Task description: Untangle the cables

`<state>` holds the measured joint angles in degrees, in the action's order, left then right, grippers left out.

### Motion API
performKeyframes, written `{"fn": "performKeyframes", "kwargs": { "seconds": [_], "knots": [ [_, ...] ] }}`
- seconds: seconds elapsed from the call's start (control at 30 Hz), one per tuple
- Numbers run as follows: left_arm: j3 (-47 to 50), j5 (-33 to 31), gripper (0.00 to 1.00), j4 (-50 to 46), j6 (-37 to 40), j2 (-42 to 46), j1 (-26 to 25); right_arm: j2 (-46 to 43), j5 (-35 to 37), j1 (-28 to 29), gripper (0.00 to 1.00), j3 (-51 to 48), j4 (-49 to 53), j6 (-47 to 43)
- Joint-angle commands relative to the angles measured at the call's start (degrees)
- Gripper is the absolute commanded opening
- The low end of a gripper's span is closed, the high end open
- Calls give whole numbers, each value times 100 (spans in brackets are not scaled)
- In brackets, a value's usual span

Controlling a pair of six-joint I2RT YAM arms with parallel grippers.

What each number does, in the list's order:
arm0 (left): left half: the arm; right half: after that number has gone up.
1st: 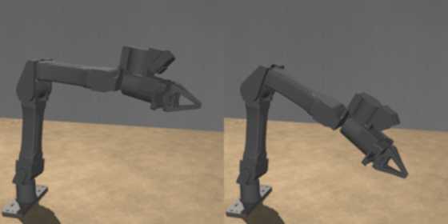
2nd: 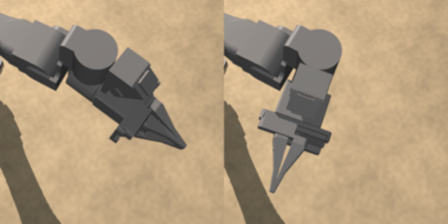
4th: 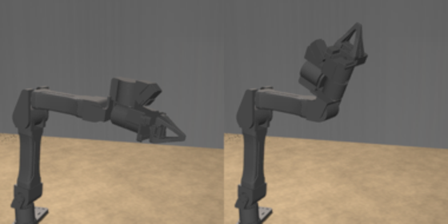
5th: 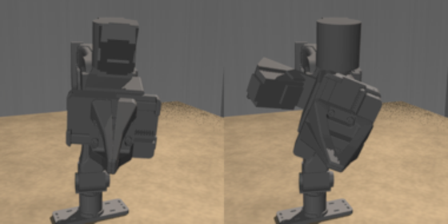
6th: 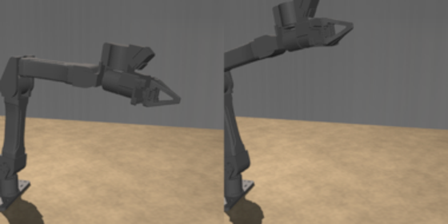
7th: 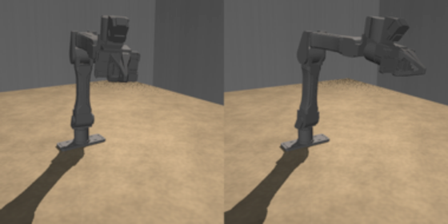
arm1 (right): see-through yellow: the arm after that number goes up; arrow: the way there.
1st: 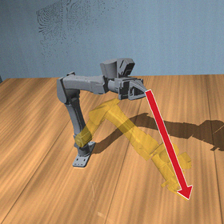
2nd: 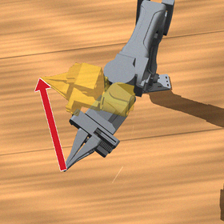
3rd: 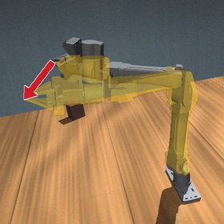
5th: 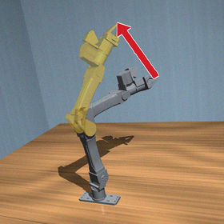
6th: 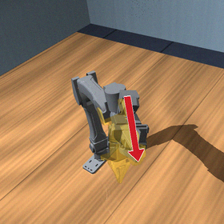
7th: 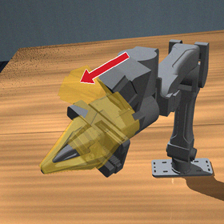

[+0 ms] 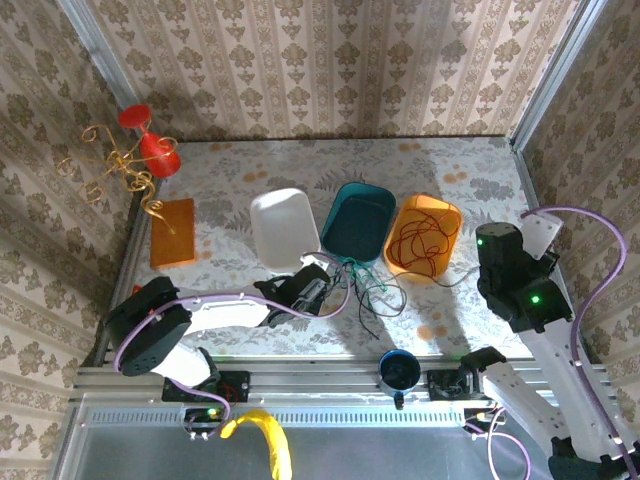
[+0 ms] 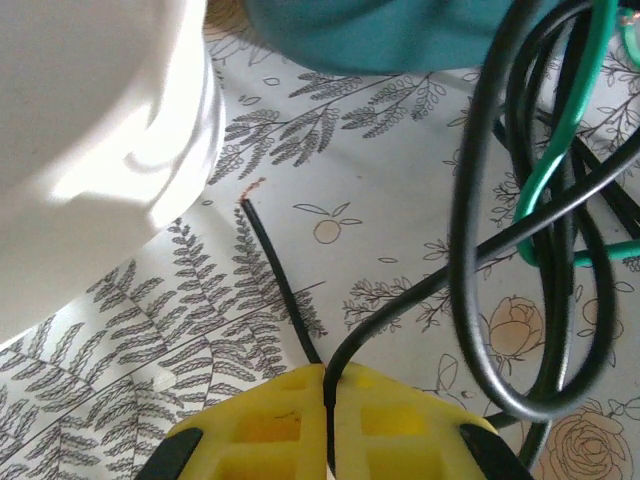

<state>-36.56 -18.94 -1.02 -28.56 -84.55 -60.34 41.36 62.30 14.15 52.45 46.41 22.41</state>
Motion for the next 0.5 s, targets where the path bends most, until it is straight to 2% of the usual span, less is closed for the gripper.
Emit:
{"fn": "performKeyframes", "kwargs": {
  "seconds": [0.0, 0.23, 0.47],
  "knots": [
    [100, -269, 0, -61, -207, 127, 17, -55, -197, -343, 4, 72, -120, -141],
    [105, -220, 0, -19, -123, 142, 13, -121, -953, -1072, 3, 178, -126, -183],
    [34, 166, 0, 220, 188, 70, -49, -680, -2381, -1060, 2, 348, -607, -143]
  ]
}}
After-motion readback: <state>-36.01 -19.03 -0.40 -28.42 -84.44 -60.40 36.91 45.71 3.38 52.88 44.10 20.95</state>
